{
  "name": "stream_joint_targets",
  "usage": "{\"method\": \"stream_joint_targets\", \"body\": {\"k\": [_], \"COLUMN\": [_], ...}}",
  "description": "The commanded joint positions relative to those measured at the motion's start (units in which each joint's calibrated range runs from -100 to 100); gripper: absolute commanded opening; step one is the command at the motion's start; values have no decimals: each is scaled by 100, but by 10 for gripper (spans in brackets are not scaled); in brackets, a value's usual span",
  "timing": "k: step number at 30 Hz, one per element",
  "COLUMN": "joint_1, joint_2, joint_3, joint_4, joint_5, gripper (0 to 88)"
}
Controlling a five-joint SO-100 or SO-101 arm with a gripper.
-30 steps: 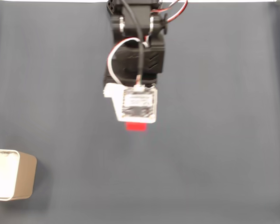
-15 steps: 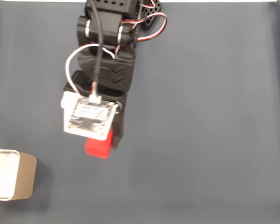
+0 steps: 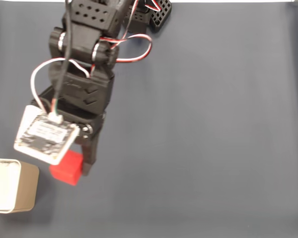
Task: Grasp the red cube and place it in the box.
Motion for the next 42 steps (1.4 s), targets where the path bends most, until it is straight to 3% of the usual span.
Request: {"method": "stream_joint_targets", "body": {"k": [1, 42], "joint_1": [177, 1122], "joint_2": [73, 2500], "joint_3": [-586, -3825], "joint_4": [-2, -92], "joint_5": [-49, -215], "gripper": [0, 0]}}
